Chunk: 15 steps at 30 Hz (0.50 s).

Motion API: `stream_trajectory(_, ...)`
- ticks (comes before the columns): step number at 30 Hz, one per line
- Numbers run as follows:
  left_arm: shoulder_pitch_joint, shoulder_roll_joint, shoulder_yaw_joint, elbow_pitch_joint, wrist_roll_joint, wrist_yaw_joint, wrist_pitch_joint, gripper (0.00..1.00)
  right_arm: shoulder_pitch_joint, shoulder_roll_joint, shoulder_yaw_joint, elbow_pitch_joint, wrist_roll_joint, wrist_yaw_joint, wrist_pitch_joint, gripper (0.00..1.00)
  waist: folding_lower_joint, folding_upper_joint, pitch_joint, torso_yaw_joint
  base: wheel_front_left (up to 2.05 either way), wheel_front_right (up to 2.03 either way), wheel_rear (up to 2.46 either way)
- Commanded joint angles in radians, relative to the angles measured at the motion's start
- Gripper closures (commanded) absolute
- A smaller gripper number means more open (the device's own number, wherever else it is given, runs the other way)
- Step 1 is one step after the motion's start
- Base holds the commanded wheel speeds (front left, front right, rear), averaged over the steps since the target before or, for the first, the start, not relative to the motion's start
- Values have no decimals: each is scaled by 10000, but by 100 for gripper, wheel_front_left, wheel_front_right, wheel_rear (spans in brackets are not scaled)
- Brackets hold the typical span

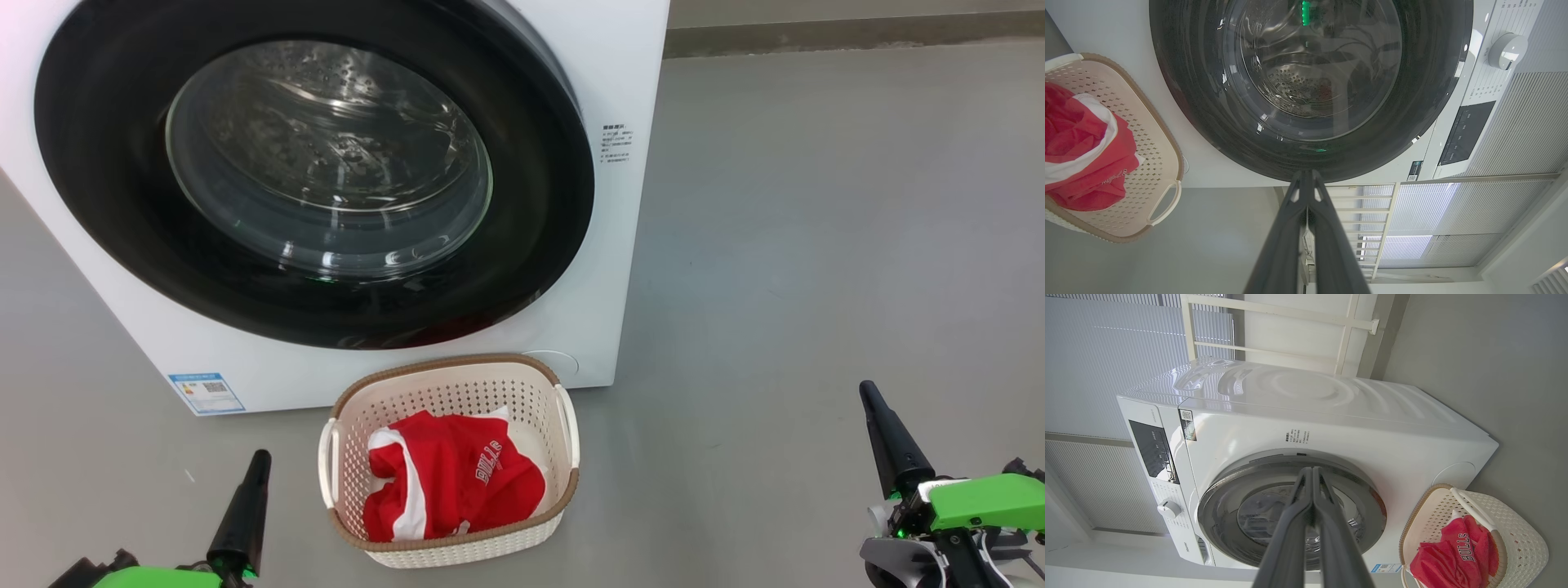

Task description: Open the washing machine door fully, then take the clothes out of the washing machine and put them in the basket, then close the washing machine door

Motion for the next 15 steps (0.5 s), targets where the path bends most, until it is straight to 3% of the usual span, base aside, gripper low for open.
stream_trajectory(1, -390, 108, 353, -273, -68, -69, 46, 100, -429, -83, 172, -299, 64, 6, 61, 100, 0, 0, 0, 0, 0, 0, 0)
stream_trajectory(15, -390, 108, 353, -273, -69, -69, 45, 100, -429, -83, 173, -299, 65, 6, 60, 100, 0, 0, 0, 0, 0, 0, 0)
